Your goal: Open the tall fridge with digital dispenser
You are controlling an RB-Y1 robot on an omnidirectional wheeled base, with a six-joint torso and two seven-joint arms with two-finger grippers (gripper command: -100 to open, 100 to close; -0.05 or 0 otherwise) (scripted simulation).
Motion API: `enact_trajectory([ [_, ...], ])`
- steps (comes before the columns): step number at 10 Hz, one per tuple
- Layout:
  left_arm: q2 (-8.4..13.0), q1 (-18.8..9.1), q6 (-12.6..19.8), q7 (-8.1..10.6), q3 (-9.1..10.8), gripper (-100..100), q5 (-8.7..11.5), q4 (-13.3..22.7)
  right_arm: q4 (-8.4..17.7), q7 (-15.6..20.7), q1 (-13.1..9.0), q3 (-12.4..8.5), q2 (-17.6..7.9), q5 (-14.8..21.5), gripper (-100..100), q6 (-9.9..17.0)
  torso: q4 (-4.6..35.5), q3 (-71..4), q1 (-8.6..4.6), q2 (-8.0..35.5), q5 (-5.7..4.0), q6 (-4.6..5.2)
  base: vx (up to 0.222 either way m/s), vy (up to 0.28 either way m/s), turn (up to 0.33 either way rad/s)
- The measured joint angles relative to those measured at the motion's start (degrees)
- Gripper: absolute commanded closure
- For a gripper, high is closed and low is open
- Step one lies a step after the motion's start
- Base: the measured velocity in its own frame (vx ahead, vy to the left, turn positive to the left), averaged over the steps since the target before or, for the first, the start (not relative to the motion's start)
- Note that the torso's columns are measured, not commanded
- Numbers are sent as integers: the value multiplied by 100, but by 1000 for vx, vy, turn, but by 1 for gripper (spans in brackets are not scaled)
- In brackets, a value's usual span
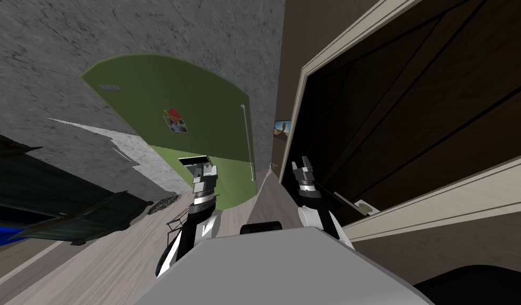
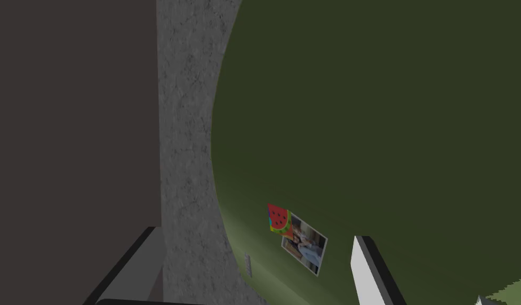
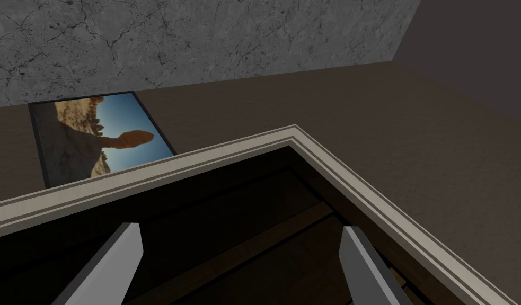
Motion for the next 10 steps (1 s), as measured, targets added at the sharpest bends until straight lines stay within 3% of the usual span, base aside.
enact_trajectory([
  [2,0,0,0,0,0,0,0,0,0,0,0,0,0,0,0,0,600,-1200,0,597,0,0,0,0,0],
  [9,0,0,-1,0,0,0,0,-2,-2,0,0,0,0,0,0,-1,3537,-7073,0,3539,0,0,0,0,0],
  [10,0,0,-1,0,0,-100,0,-2,-2,0,0,0,0,0,0,-1,3960,-7919,0,3962,0,0,11,-5,-1],
])
